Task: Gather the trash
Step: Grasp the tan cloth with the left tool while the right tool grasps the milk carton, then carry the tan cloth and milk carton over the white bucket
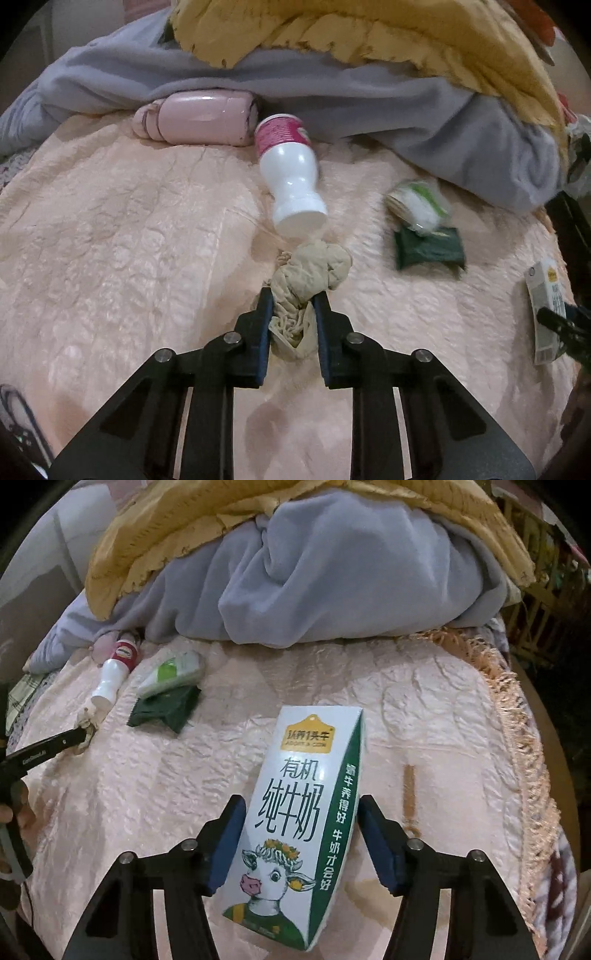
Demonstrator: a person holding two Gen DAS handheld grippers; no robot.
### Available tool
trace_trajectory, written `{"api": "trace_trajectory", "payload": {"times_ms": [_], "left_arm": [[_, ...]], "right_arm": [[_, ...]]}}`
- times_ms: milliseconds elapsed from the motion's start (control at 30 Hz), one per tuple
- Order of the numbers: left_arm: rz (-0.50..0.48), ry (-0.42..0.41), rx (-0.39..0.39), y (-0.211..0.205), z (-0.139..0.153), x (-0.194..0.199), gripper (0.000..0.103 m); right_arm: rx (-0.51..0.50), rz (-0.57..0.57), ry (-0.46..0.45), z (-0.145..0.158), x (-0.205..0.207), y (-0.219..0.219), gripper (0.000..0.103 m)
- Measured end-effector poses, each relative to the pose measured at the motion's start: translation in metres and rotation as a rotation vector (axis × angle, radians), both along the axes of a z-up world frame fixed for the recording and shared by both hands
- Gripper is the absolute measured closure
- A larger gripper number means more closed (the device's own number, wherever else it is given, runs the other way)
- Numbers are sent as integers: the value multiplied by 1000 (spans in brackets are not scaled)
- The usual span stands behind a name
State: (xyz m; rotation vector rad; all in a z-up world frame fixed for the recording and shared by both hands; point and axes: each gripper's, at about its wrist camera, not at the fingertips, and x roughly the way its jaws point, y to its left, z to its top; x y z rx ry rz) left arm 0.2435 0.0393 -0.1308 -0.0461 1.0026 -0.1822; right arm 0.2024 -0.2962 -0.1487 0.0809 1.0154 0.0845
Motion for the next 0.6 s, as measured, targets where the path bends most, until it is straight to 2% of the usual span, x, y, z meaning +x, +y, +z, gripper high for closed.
{"api": "trace_trajectory", "payload": {"times_ms": [300, 600], "left_arm": [[-88, -21, -50, -45, 33, -69, 85], [-158, -42, -47, -100, 46, -113, 85]], "right_arm": [[69, 30, -44, 34, -62, -9, 45], [120, 2, -50, 39, -124, -29, 45]]}}
